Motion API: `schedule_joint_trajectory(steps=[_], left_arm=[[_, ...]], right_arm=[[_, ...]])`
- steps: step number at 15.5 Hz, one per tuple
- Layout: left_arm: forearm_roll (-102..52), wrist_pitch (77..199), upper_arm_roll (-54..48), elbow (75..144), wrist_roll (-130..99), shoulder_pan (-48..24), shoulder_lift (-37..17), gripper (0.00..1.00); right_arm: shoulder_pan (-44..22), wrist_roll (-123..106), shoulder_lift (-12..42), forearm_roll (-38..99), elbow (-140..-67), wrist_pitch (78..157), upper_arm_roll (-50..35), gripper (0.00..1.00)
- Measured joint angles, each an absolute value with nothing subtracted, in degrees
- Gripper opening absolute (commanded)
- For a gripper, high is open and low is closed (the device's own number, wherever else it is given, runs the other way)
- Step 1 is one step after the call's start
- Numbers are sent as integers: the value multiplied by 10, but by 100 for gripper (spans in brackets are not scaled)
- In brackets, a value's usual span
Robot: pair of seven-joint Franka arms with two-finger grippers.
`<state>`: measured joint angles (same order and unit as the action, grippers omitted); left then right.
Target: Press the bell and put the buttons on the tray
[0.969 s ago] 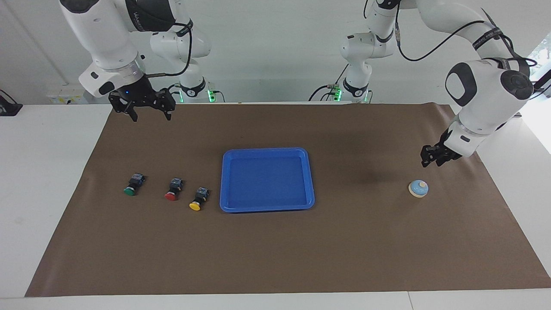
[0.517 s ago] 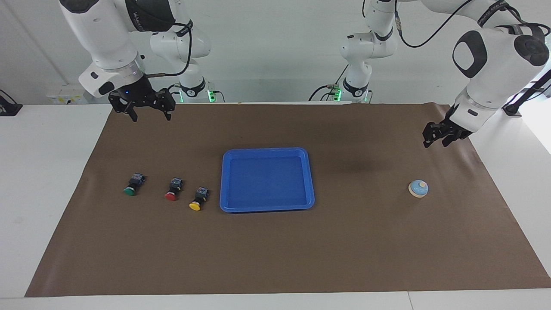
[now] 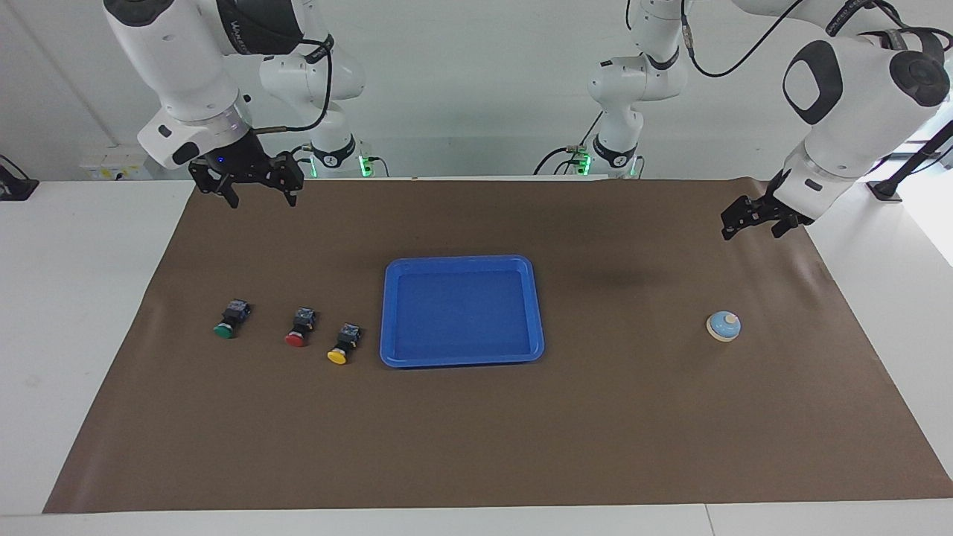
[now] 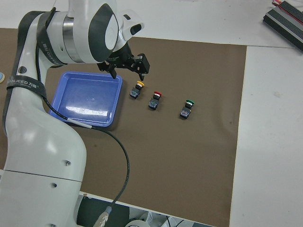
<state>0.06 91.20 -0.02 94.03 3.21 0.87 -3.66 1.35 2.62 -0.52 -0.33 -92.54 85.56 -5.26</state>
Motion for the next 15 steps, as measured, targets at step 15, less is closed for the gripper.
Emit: schedule_joint_trajectory(steps=[15], left_arm=[[1, 823, 0, 921, 39, -1, -17, 100]], right_arm=[[-10, 63, -28, -3, -1054, 1017, -57, 100]])
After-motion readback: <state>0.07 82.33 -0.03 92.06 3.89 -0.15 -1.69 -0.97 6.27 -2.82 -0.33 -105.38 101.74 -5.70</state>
